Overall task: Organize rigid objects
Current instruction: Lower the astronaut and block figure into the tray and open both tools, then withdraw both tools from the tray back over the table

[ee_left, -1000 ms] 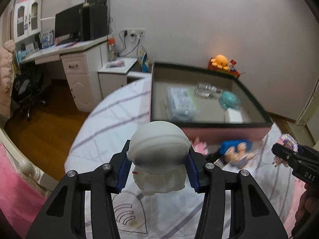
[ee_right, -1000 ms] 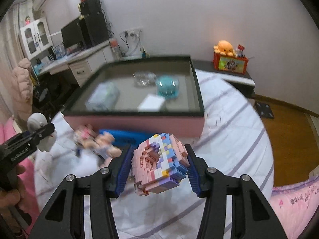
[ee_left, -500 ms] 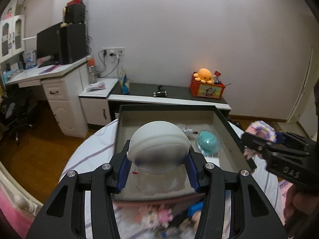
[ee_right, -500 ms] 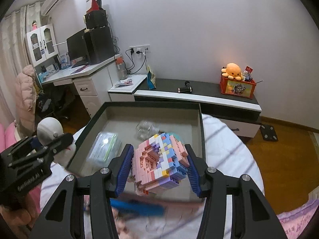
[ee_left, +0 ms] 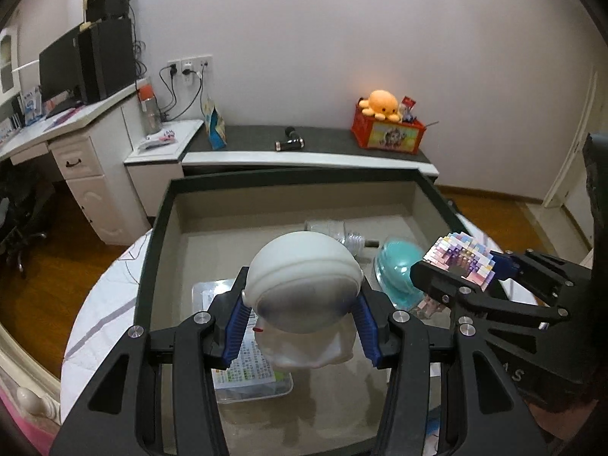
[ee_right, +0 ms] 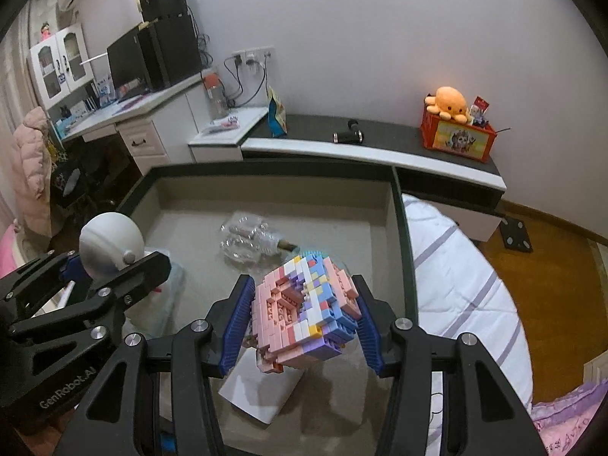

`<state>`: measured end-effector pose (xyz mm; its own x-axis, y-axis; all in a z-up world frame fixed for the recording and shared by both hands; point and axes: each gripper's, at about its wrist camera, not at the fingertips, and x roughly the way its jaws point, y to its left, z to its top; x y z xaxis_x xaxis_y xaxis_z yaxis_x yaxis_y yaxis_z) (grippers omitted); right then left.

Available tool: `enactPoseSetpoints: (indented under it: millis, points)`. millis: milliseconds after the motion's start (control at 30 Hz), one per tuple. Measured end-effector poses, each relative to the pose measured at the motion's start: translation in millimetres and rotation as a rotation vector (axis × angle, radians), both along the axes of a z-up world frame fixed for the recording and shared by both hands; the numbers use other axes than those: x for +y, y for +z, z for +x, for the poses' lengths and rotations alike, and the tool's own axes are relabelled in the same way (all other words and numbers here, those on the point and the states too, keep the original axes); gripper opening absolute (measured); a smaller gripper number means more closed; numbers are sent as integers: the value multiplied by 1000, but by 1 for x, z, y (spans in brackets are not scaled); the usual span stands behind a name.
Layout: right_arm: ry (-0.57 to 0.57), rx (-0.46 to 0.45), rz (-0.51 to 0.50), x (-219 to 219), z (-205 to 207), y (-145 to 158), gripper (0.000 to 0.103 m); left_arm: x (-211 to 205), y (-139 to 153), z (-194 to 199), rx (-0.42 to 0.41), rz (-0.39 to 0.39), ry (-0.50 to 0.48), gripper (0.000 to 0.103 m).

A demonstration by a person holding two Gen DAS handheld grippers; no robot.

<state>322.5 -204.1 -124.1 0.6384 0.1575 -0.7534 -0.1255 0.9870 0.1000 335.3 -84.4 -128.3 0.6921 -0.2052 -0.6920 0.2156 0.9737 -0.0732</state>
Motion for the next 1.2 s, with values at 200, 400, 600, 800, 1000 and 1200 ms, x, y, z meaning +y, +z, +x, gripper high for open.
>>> enactPoseSetpoints:
  millis: [200,400,600,800,1000,1200]
  points:
    - [-21,13,-18,-4,-5,-3,64,6,8,-9,-42,5,37,93]
    - [-48,0,17,-11,-24,10,93,28,30,-33,-99,-16,75,103]
    - [-80,-45,55,-8,-58,35,103,45,58,-78,-170,-29,113,103]
    - [-84,-109,72,1,-102,65,103,59,86,-130,-232,-27,135,103]
    - [-77,-175,82,11,-153,94,103,69,107,-178,-277,-4,168,103]
    - [-96,-246,95,13,-214,115,103,76,120,-222,-301,-7,182,103]
